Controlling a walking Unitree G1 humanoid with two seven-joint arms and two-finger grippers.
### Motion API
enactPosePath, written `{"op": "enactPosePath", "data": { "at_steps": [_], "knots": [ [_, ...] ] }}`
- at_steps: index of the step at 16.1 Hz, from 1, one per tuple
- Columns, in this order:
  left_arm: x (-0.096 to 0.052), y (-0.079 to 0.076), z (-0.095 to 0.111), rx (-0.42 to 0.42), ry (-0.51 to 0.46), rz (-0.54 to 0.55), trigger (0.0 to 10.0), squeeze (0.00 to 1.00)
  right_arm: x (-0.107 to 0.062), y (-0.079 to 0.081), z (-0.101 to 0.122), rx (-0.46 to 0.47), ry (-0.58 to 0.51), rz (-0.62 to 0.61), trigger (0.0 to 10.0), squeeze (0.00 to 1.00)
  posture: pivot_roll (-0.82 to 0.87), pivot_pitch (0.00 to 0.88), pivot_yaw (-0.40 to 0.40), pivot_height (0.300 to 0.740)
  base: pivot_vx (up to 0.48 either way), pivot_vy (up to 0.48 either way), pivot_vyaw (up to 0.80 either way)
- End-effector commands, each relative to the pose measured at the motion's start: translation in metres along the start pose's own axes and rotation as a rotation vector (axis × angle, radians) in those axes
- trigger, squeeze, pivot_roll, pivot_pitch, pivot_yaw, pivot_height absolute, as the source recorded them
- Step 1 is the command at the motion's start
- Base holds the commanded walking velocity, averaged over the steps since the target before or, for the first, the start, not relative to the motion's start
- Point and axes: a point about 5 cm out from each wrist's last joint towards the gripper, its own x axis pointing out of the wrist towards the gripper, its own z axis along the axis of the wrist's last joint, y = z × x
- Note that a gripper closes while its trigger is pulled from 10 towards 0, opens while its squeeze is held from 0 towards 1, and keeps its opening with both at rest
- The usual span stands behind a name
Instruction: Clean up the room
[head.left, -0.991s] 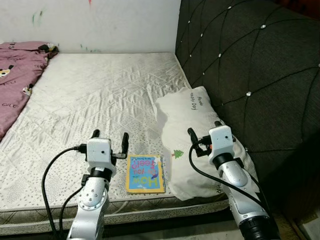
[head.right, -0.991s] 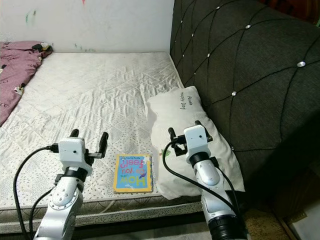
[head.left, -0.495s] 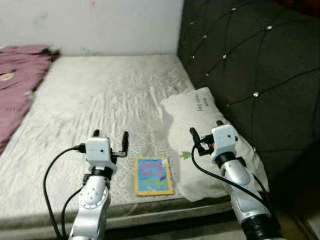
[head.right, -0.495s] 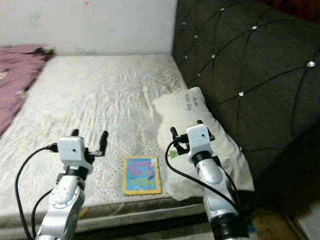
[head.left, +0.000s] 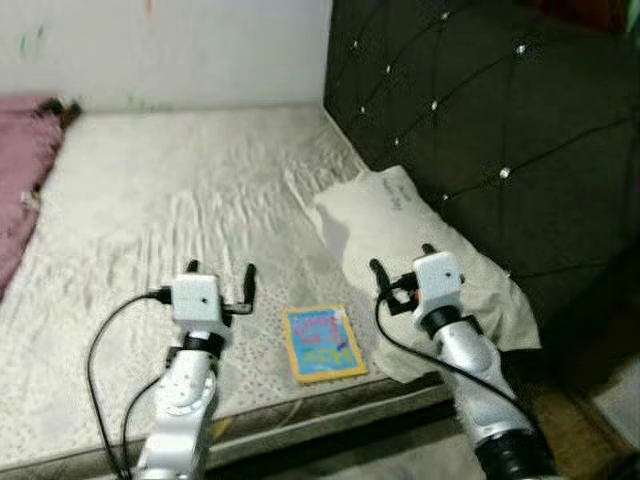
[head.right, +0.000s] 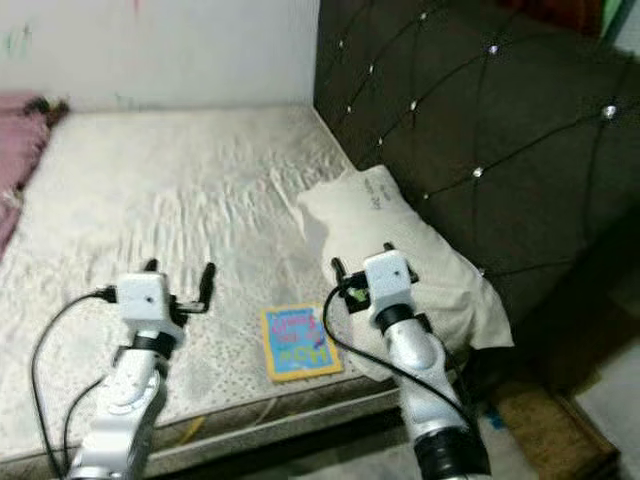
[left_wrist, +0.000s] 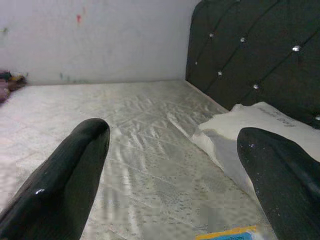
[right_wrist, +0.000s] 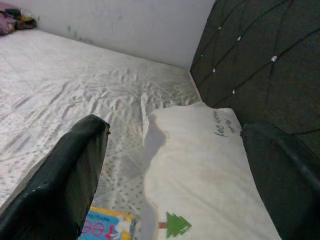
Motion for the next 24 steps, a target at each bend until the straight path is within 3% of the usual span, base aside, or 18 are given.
{"op": "enactPosePath", "data": {
  "at_steps": [1, 8, 14, 24],
  "knots": [
    [0.0010, -0.0005, 0.0006, 0.009, -0.001, 0.000, 10.0, 0.00, 0.0020, -0.0013, 0.0045, -0.017, -0.020, 0.005, 10.0, 0.00, 0.01, 0.000, -0.039, 0.740, 0.000, 0.000, 0.80],
    [0.0015, 0.0003, 0.0002, -0.033, 0.001, 0.014, 10.0, 0.00, 0.0027, 0.0009, 0.0041, -0.010, -0.020, 0.018, 10.0, 0.00, 0.01, 0.000, -0.039, 0.740, 0.000, 0.000, 0.25],
    [0.0029, -0.0001, -0.0007, -0.051, 0.006, 0.011, 10.0, 0.00, 0.0030, -0.0003, 0.0037, -0.010, -0.018, 0.019, 10.0, 0.00, 0.01, 0.000, -0.043, 0.740, 0.000, 0.467, 0.00],
    [0.0021, 0.0068, -0.0040, -0.046, 0.015, 0.041, 10.0, 0.00, 0.0026, 0.0000, 0.0006, 0.002, -0.001, 0.009, 10.0, 0.00, 0.01, 0.000, -0.042, 0.740, 0.000, 0.000, 0.00]
  ]
}}
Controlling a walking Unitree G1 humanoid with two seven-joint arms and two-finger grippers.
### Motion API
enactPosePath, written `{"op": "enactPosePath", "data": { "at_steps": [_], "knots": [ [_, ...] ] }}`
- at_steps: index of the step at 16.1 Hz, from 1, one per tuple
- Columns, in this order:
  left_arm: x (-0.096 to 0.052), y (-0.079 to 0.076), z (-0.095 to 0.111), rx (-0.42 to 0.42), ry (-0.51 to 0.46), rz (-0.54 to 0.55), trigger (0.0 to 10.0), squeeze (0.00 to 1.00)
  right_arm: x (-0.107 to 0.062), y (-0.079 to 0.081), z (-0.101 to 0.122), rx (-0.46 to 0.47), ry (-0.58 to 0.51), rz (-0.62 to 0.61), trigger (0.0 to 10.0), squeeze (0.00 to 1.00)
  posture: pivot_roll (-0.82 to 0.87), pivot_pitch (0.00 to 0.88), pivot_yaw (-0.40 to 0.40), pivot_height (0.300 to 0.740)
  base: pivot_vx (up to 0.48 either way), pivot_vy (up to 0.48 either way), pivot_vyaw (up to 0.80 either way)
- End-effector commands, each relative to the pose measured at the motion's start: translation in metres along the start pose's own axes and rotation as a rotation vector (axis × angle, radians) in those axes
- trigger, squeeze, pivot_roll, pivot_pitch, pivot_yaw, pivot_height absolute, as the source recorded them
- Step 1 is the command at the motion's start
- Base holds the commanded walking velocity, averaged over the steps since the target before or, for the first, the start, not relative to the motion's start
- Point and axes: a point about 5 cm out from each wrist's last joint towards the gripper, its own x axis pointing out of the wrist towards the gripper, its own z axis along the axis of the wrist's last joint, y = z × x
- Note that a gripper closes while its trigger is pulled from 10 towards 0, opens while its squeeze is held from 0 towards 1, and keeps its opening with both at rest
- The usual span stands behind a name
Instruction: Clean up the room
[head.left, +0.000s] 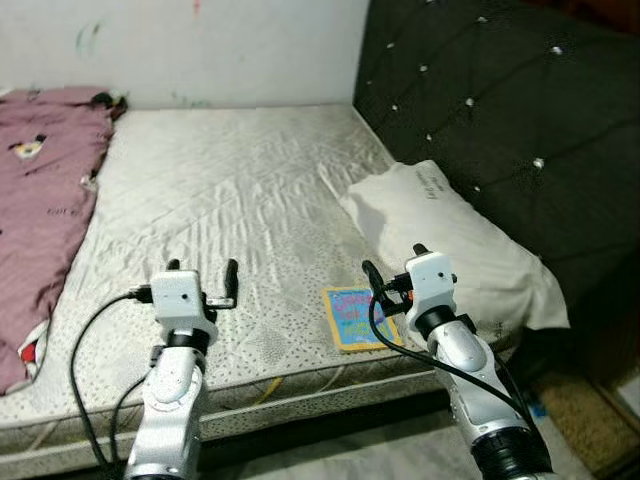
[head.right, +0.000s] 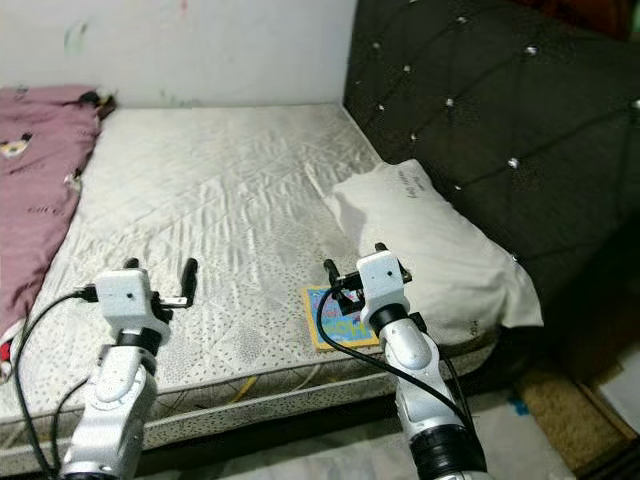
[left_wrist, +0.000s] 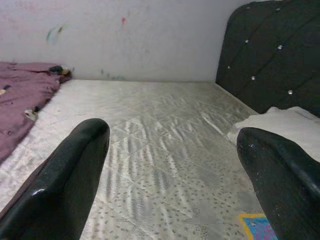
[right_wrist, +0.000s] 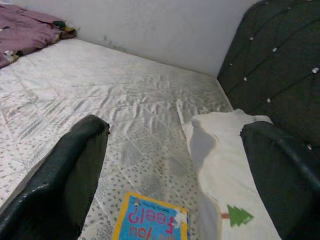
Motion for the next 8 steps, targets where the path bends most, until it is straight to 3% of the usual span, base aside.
{"op": "enactPosePath", "data": {
  "at_steps": [1, 4, 8],
  "knots": [
    [0.0003, 0.0000, -0.0019, 0.003, 0.007, -0.003, 10.0, 0.00, 0.0015, -0.0032, 0.0021, -0.001, -0.005, -0.014, 10.0, 0.00, 0.01, 0.000, -0.042, 0.740, 0.000, 0.000, 0.00],
    [-0.0009, 0.0011, 0.0000, -0.001, -0.010, -0.031, 10.0, 0.00, 0.0016, -0.0025, 0.0018, -0.004, -0.005, -0.010, 10.0, 0.00, 0.01, 0.000, -0.042, 0.740, 0.000, 0.224, 0.00],
    [-0.0009, 0.0035, -0.0001, -0.030, -0.006, -0.028, 10.0, 0.00, 0.0019, -0.0038, 0.0015, -0.013, -0.004, -0.010, 10.0, 0.00, 0.01, 0.000, -0.046, 0.740, 0.469, 0.000, 0.00]
  ]
}}
